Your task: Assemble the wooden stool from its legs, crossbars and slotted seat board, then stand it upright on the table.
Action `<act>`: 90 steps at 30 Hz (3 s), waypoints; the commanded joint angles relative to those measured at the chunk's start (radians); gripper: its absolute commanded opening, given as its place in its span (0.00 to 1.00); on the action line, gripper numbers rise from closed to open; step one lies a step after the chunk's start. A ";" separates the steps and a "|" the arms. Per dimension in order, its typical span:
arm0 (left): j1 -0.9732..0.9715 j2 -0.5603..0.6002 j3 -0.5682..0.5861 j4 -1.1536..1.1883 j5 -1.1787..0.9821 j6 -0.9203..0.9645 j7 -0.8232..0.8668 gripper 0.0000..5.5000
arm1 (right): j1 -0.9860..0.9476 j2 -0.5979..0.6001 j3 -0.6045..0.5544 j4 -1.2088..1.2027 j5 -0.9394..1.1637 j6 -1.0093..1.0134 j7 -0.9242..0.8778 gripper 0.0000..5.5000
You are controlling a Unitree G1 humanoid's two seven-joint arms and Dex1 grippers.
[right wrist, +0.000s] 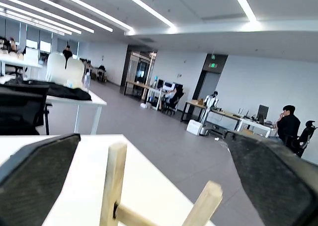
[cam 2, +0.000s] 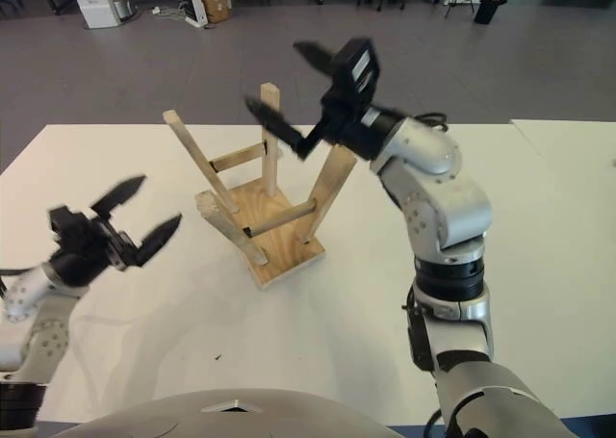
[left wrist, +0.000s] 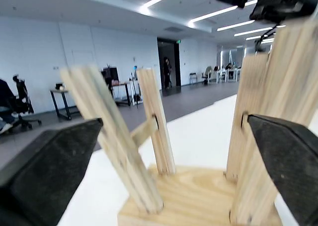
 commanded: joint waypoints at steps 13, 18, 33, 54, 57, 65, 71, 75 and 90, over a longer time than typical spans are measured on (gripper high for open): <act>-0.220 -0.030 -0.284 -0.241 -0.191 0.759 0.640 0.98 | 0.354 0.070 0.066 0.168 0.090 0.182 -0.110 0.98; -0.227 -0.032 -0.272 -0.265 -0.145 0.741 0.627 0.98 | 0.298 0.067 0.030 0.170 0.120 0.172 -0.117 0.98; -0.072 -0.199 0.062 -0.322 0.088 0.395 0.657 0.98 | 0.286 0.065 -0.265 0.298 0.330 0.122 -0.250 0.98; 0.033 -0.269 0.045 -0.133 0.321 0.324 0.504 0.98 | 0.587 -0.241 0.007 0.204 0.267 0.142 0.352 0.98; 0.017 -0.274 0.043 -0.118 0.328 0.321 0.491 0.98 | 0.605 -0.212 0.092 0.238 0.153 0.049 0.364 0.98; -0.001 -0.278 0.042 -0.081 0.332 0.314 0.454 0.98 | 0.561 0.014 0.150 0.430 -0.028 -0.191 0.209 0.98; 0.002 -0.280 0.043 -0.059 0.343 0.303 0.432 0.98 | 0.563 0.019 0.162 0.415 0.002 -0.205 0.340 0.76; 0.008 -0.278 0.049 -0.043 0.346 0.291 0.424 0.98 | 0.559 0.004 0.164 0.425 -0.014 -0.219 0.392 0.64; 0.079 -0.222 0.168 0.074 0.350 0.249 0.341 0.98 | 0.357 -0.157 0.347 0.714 -0.245 -0.518 0.786 0.34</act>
